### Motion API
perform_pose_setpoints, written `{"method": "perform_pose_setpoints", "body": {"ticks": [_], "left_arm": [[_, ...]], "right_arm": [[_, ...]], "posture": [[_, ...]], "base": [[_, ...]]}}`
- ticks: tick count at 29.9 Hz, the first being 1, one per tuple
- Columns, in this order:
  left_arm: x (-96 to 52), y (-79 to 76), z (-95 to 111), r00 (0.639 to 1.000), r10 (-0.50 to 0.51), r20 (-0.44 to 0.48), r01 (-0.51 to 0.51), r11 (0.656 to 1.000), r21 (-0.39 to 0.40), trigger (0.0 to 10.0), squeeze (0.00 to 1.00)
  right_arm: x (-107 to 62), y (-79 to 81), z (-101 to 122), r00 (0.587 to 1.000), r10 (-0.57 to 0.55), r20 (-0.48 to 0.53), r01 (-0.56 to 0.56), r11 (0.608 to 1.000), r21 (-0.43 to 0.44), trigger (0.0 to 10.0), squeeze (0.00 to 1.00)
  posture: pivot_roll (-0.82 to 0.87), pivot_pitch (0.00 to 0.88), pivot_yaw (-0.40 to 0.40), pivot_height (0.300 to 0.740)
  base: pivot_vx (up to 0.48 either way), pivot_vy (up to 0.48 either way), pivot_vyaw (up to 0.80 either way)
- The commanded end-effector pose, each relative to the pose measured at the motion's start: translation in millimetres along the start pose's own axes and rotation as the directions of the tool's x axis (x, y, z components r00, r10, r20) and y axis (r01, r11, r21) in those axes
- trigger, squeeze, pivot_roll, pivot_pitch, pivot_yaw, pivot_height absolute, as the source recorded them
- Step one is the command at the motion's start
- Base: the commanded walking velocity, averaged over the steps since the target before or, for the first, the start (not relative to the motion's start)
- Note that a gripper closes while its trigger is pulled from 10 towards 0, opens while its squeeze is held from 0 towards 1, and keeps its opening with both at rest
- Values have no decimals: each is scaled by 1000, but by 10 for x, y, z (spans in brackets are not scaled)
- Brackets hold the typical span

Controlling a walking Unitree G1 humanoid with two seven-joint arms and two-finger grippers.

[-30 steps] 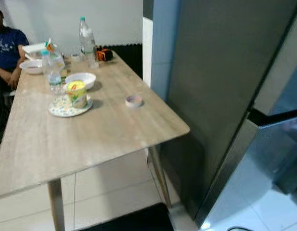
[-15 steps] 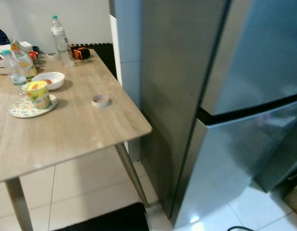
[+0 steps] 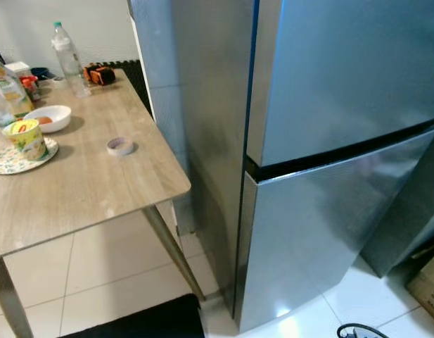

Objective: Restocking fridge

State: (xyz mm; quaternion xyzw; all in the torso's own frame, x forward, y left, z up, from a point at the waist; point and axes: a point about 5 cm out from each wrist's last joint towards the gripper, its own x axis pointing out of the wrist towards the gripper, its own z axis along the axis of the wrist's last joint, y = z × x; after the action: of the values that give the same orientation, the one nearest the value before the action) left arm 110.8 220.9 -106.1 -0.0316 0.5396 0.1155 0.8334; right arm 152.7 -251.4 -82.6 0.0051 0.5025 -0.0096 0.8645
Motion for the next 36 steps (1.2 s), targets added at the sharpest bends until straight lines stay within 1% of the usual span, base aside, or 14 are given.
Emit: {"method": "perform_pose_setpoints", "body": {"ticks": [1, 11, 17, 19, 25, 26, 27, 28, 30, 31, 33, 34, 35, 36], "left_arm": [[-3, -24, -36, 1000, -14, -14, 14, 1000, 17, 10000, 0], [-5, -30, -58, 1000, -3, -16, 3, 1000, -17, 10000, 0], [-5, -32, -58, 1000, -6, -15, 6, 1000, -16, 10000, 0], [-5, -33, -59, 1000, -6, -15, 6, 1000, -18, 10000, 0], [-5, -33, -59, 1000, -6, -15, 6, 1000, -18, 10000, 0], [-5, -34, -59, 1000, -7, -16, 7, 1000, -19, 10000, 0], [-5, -34, -59, 1000, -7, -16, 7, 1000, -19, 10000, 0], [-7, -34, -73, 1000, -7, -21, 7, 1000, -19, 10000, 0], [-10, -32, -91, 1000, -8, -26, 7, 1000, -22, 10000, 0], [-10, -32, -96, 1000, -7, -27, 7, 1000, -21, 10000, 0], [-10, -33, -97, 1000, -8, -28, 7, 1000, -21, 10000, 0], [-11, -29, -98, 1000, -8, -28, 7, 1000, -21, 10000, 0], [-11, -28, -98, 1000, -7, -28, 7, 1000, -21, 10000, 0], [-11, -28, -98, 1000, -7, -28, 7, 1000, -21, 10000, 0]], "right_arm": [[1, 3, 4, 1000, 1, 6, -1, 1000, 2, 10000, 0], [5, -22, 137, 999, 3, 49, -2, 999, -33, 10000, 0], [-28, -173, 459, 988, -18, 155, 22, 999, -24, 10000, 0], [-55, -193, 669, 971, 43, 235, -40, 999, -19, 10000, 0], [-55, -193, 669, 971, 43, 235, -40, 999, -19, 10000, 0], [-88, -212, 838, 949, 89, 304, -89, 996, -11, 10000, 0], [-88, -212, 838, 949, 89, 304, -89, 996, -11, 10000, 0], [-250, -254, 1264, 846, 317, 428, -307, 947, -96, 10000, 1000], [-561, -298, 1732, 636, 587, 501, -504, 808, -306, 10000, 1000], [-669, -315, 1858, 575, 650, 496, -533, 758, -376, 10000, 1000], [-723, -323, 1923, 551, 674, 492, -540, 737, -406, 10000, 1000], [-871, -297, 2084, 466, 745, 477, -565, 665, -488, 10000, 1000], [-929, -275, 2143, 431, 771, 469, -573, 635, -518, 10000, 1000], [-929, -275, 2143, 431, 771, 469, -573, 635, -518, 10000, 1000]], "posture": [[-105, 4, -12, 740], [-105, 9, -15, 740], [-107, 14, -16, 740], [-107, 14, -16, 740], [-107, 14, -16, 740], [-111, 19, -20, 740], [-111, 19, -20, 740], [-115, 21, -22, 740], [-115, 21, -22, 740], [-115, 21, -22, 740], [-115, 21, -22, 740], [-111, 24, -21, 740], [-111, 24, -21, 740], [-111, 24, -21, 740]], "base": [[0, -480, 0], [0, -288, 0], [0, 0, 0], [0, 0, 0], [0, 0, 0], [0, 0, 0], [0, 0, 0], [0, 0, 0], [0, 0, 0], [0, 0, 0], [0, 0, 0], [0, 0, 0], [0, 0, 0], [0, 0, 0]]}}
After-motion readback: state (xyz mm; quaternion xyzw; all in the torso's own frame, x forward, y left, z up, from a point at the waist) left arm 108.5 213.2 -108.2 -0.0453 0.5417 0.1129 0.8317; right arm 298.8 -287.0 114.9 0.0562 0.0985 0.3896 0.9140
